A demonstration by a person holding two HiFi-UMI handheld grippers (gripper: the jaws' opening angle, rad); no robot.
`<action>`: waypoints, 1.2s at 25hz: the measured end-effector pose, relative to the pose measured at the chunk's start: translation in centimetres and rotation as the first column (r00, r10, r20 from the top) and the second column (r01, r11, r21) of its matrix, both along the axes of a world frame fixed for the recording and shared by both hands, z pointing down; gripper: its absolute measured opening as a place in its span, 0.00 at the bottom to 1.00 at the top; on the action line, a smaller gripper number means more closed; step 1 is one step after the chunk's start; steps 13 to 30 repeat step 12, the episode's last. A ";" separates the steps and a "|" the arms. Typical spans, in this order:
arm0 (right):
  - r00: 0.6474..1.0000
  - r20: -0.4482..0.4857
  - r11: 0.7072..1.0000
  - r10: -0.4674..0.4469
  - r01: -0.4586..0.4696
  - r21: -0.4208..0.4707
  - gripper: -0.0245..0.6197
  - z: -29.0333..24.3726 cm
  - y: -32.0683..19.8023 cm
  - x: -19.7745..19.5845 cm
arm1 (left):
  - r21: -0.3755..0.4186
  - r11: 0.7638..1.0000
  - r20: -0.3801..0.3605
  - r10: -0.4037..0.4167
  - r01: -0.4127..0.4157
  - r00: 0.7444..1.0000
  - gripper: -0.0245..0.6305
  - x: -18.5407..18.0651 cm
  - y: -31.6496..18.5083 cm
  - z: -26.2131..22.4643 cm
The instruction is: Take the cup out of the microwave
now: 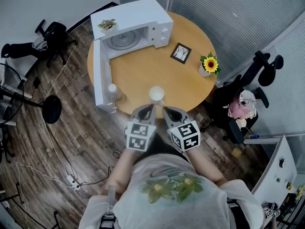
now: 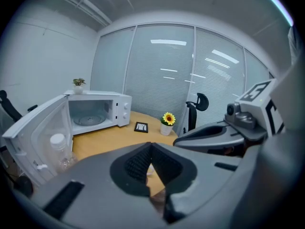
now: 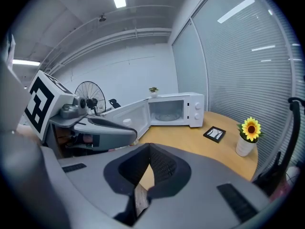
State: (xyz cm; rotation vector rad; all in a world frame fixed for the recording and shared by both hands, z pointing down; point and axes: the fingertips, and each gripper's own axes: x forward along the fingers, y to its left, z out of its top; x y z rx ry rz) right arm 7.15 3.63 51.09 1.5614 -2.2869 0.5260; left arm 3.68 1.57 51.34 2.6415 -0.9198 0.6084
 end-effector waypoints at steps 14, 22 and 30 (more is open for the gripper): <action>1.000 -0.004 0.999 0.029 -0.029 0.045 0.06 -1.0 0.9 -0.3 | 0.064 0.997 -0.015 -0.032 0.032 0.999 0.04 -1.1 0.6 -0.9; 1.000 -0.004 0.999 0.029 -0.029 0.045 0.06 -1.0 0.9 -0.3 | 0.064 0.997 -0.015 -0.032 0.032 0.999 0.04 -1.1 0.6 -0.9; 1.000 -0.004 0.999 0.029 -0.029 0.045 0.06 -1.0 0.9 -0.3 | 0.064 0.997 -0.015 -0.032 0.032 0.999 0.04 -1.1 0.6 -0.9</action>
